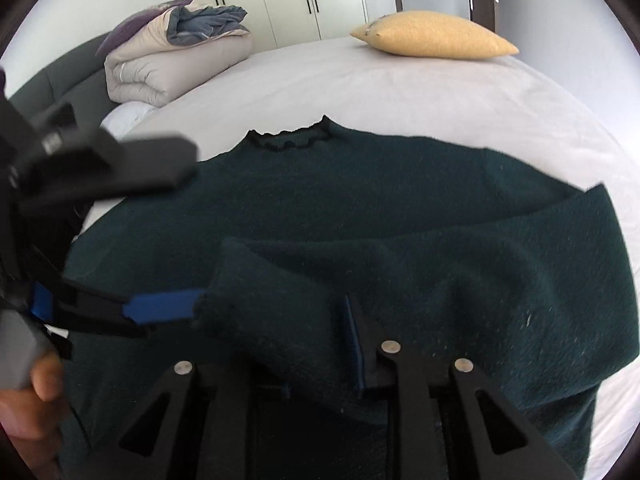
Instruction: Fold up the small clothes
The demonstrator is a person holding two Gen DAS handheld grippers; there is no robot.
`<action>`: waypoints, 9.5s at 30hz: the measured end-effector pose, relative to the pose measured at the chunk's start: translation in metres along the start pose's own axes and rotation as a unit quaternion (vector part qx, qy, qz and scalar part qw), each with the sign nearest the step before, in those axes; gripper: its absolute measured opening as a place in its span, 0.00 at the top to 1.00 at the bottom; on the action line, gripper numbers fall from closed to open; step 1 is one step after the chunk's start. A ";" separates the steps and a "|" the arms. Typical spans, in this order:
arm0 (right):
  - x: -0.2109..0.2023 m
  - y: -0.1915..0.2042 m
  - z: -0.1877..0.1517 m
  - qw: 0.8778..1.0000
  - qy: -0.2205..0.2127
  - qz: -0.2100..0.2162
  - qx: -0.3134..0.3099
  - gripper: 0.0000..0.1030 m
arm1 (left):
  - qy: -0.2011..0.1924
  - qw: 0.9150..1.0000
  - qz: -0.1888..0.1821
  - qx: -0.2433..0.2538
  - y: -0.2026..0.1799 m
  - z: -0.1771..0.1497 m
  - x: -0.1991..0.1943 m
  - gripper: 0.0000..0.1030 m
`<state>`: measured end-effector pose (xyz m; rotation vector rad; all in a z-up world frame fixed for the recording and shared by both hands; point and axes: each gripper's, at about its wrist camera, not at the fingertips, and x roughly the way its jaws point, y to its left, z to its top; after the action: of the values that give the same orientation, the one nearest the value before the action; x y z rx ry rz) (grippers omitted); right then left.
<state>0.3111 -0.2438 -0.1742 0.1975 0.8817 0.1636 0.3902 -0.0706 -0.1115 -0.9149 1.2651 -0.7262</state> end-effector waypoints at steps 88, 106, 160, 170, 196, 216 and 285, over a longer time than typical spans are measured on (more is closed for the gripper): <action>0.011 -0.200 -0.012 0.886 0.120 0.307 0.326 0.47 | -0.130 0.981 0.134 0.054 0.136 0.037 -0.107 0.91; 0.078 -0.216 0.072 0.879 0.034 0.300 0.370 0.56 | -0.144 0.975 0.156 0.071 0.135 0.019 -0.121 0.91; -0.035 -0.068 -0.021 0.908 -0.044 0.308 0.281 0.29 | -0.522 0.825 0.176 -0.126 0.247 -0.093 -0.421 0.92; -0.019 -0.084 -0.021 0.904 -0.031 0.309 0.295 0.29 | -0.288 0.836 0.383 0.267 0.055 -0.070 -0.147 0.92; 0.111 0.064 0.073 0.890 0.148 0.382 0.202 0.88 | -0.239 0.750 0.481 0.386 0.069 -0.117 -0.064 0.92; 0.058 -0.055 0.060 0.906 0.122 0.333 0.231 0.93 | -0.195 0.816 0.400 0.369 0.040 -0.139 -0.048 0.88; 0.068 -0.123 0.077 0.960 0.094 0.148 0.219 0.92 | -0.174 0.873 0.404 0.210 0.140 -0.002 -0.109 0.66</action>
<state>0.4208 -0.3562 -0.2063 0.7391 1.0683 0.2676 0.3652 0.0896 -0.1845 -0.0942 0.9762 -0.1308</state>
